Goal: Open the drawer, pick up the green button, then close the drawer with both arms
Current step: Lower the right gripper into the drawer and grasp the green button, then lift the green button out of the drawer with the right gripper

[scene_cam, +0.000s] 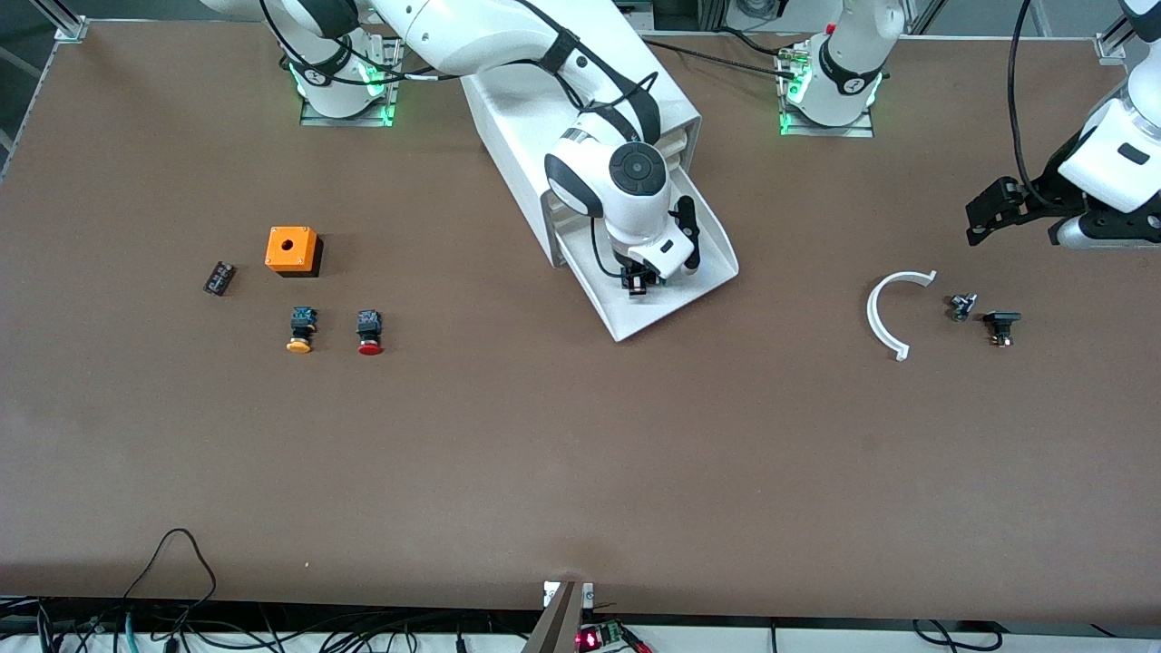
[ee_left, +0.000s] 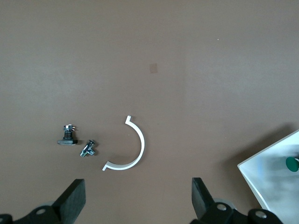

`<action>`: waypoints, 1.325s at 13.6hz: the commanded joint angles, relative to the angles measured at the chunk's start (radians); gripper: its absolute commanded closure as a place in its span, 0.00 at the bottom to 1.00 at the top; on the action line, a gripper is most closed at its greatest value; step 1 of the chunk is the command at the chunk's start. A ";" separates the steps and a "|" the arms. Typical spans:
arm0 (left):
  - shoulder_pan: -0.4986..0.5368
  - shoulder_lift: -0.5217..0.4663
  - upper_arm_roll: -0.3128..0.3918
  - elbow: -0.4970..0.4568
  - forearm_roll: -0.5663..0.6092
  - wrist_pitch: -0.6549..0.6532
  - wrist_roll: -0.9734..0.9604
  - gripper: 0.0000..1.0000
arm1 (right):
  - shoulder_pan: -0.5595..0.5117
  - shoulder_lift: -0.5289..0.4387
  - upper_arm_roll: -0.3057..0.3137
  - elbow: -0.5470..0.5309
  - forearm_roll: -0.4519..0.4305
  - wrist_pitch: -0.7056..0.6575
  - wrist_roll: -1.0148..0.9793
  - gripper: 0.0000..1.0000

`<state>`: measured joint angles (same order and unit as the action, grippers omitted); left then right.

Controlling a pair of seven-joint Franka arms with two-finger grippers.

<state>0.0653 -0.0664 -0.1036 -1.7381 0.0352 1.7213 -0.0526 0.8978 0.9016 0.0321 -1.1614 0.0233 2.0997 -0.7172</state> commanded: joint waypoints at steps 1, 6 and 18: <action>-0.005 0.008 0.004 0.020 0.011 -0.012 0.017 0.00 | 0.013 0.022 -0.008 0.040 -0.017 0.000 0.013 0.52; -0.009 0.008 0.002 0.020 0.012 -0.012 0.019 0.00 | 0.020 -0.007 -0.005 0.043 -0.014 0.011 0.099 0.65; -0.042 0.158 -0.092 -0.014 0.008 0.139 -0.161 0.00 | -0.135 -0.357 -0.118 -0.228 -0.003 0.002 0.603 0.62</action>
<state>0.0308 0.0240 -0.1534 -1.7511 0.0351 1.8030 -0.1180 0.7528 0.6468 -0.0475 -1.2355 0.0202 2.0922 -0.2178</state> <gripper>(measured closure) 0.000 0.590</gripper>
